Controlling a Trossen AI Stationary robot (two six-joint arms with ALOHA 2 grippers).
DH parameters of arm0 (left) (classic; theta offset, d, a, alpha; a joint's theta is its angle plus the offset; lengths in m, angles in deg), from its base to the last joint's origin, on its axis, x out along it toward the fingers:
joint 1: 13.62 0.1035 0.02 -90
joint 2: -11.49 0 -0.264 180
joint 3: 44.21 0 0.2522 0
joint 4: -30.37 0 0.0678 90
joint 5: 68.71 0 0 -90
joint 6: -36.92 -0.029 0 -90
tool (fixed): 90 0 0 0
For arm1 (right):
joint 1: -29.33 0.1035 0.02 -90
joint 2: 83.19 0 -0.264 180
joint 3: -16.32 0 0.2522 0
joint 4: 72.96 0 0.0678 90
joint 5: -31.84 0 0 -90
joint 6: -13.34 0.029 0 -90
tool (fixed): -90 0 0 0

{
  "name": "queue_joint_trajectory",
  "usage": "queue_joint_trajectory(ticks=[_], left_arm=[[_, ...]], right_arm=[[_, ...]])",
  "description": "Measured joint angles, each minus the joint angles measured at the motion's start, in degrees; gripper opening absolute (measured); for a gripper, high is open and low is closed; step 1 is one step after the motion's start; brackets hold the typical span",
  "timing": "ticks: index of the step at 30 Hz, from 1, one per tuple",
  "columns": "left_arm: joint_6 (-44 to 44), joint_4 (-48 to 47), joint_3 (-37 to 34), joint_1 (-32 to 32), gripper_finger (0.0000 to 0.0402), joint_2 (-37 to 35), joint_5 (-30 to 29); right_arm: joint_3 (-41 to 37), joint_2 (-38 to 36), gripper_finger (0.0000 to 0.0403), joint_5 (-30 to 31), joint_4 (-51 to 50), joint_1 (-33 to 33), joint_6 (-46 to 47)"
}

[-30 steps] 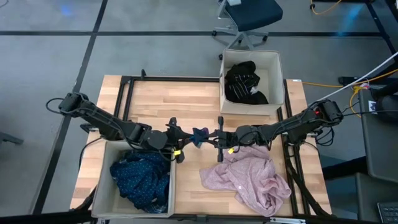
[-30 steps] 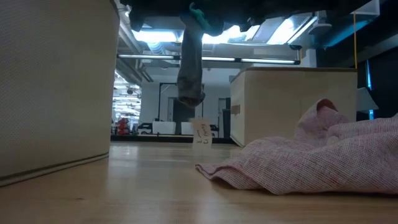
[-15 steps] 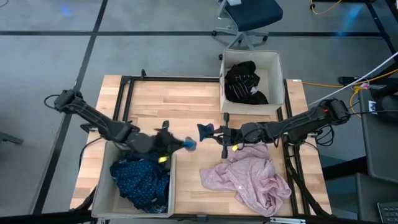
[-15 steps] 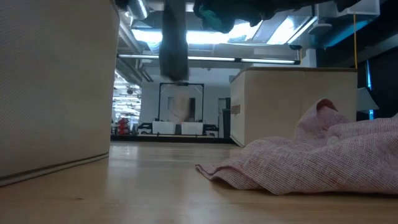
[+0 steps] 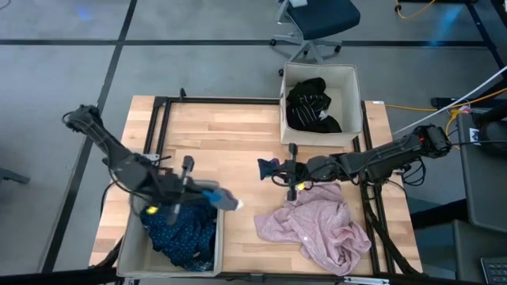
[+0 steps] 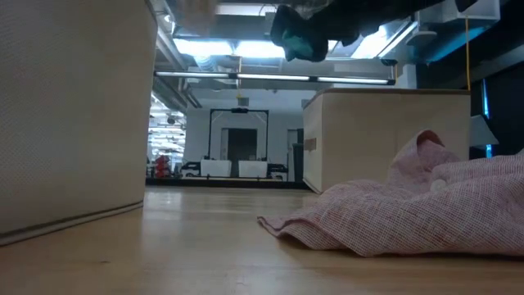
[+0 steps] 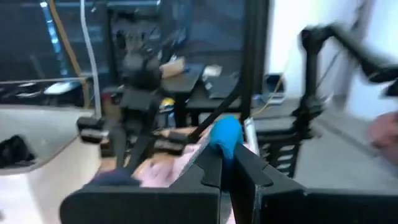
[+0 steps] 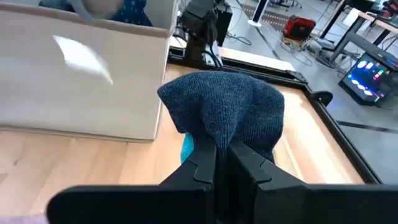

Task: Sort clothes
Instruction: Put the gray sock into the bottom laundry organizer

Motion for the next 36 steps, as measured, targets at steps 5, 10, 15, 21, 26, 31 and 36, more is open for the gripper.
queue_joint_trajectory(ticks=[5, 10, 15, 21, 26, 31, 36], left_arm=[[12.7, -4.0, 0.3, -5.1, 0.0004, -5.3, 5.3], [27.5, -10.9, 0.4, -11.0, 0.0004, -7.7, 9.3], [41.1, -21.5, 0.4, -15.3, 0.0003, -5.4, 5.6], [59.1, -33.4, -1.3, -16.5, 0.0003, 1.7, 1.0], [62.6, -33.8, -2.2, -14.7, 0.0004, 7.8, 0.5], [61.4, -33.7, -2.2, -12.2, 0.004, 8.6, 0.8], [61.4, -33.8, -2.2, -11.4, 0.0108, 5.7, 5.2]], right_arm=[[0.0, 0.0, 0.0024, 0.5, -0.8, 0.0, 0.4], [0.0, 0.3, 0.0024, 0.5, -0.6, 0.0, 0.4], [0.0, 0.9, 0.0024, 0.5, -0.5, 0.0, 1.3], [0.0, 1.6, 0.0024, 0.5, -1.1, 0.0, 1.7], [0.0, 2.0, 0.0024, 0.5, -0.7, 0.0, 1.7], [0.0, 2.0, 0.0024, 0.5, -0.1, 0.0, 1.8], [0.0, 2.0, 0.0024, 0.5, 0.3, 0.0, 2.0]])
